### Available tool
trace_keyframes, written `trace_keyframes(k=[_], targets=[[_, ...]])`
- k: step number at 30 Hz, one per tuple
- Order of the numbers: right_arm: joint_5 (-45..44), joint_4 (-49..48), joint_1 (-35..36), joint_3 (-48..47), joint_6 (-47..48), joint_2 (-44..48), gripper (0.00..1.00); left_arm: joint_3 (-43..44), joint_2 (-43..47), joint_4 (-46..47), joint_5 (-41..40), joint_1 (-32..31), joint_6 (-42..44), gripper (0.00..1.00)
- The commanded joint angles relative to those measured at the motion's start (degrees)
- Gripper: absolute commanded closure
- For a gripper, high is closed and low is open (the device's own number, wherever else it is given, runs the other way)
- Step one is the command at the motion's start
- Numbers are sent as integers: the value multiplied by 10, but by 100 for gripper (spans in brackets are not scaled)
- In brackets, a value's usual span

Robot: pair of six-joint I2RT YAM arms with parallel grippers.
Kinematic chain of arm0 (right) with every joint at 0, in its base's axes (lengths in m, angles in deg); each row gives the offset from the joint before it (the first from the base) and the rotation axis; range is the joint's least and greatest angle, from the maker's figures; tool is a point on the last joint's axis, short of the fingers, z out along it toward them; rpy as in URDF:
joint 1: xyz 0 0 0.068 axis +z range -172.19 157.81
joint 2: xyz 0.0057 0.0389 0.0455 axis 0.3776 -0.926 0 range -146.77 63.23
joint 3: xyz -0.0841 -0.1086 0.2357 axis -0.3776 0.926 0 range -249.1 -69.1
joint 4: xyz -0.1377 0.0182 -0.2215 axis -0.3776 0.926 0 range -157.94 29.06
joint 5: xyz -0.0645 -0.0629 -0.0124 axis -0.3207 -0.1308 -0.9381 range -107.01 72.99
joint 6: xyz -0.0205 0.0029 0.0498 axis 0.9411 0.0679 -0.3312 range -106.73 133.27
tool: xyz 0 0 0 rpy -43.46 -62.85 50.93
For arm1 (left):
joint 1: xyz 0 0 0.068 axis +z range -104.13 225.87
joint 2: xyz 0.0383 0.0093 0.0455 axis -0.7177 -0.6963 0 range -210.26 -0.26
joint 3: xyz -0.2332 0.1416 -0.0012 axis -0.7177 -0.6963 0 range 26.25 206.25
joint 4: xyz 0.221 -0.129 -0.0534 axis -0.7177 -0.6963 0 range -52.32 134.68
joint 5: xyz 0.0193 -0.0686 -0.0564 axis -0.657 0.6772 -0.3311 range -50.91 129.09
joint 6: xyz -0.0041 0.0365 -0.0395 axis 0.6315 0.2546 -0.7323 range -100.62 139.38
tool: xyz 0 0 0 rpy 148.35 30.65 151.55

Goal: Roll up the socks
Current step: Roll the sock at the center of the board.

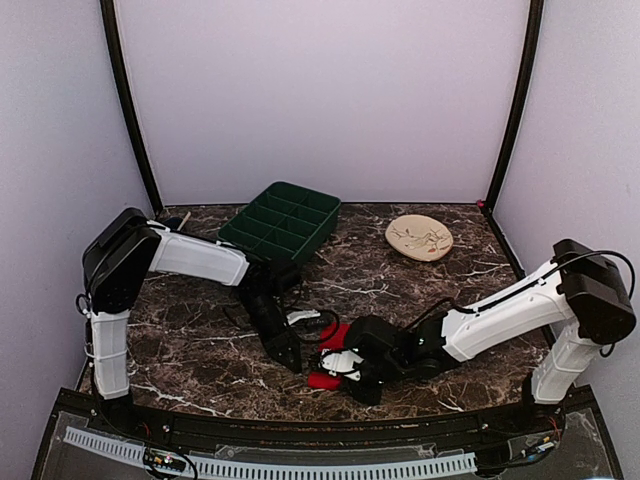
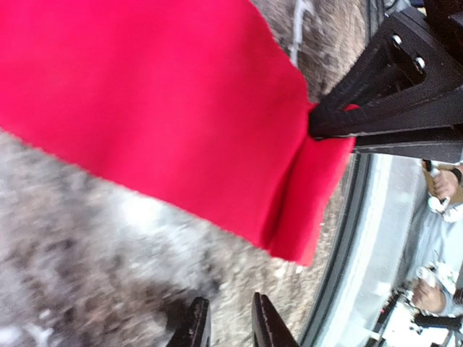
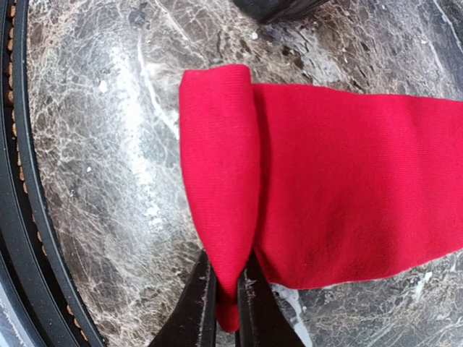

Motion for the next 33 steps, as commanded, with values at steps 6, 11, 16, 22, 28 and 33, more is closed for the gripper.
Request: trace_keyframes(k=[6, 11, 16, 22, 28, 33], targets=[[113, 42, -41, -9, -8, -1, 92, -79, 96, 126, -113, 5, -61, 78], [165, 60, -64, -26, -2, -13, 91, -124, 142, 181, -144, 4, -88, 78], [207, 85, -76, -48, 8, -39, 91, -173, 200, 246, -178, 3, -111, 77], [268, 104, -104, -67, 12, -51, 91, -233, 275, 320, -205, -30, -113, 77], [319, 121, -121, -77, 13, -66, 91, -272, 295, 361, -268, -93, -112, 76], [354, 128, -131, -83, 11, -79, 91, -307, 322, 402, -324, -134, -117, 76]])
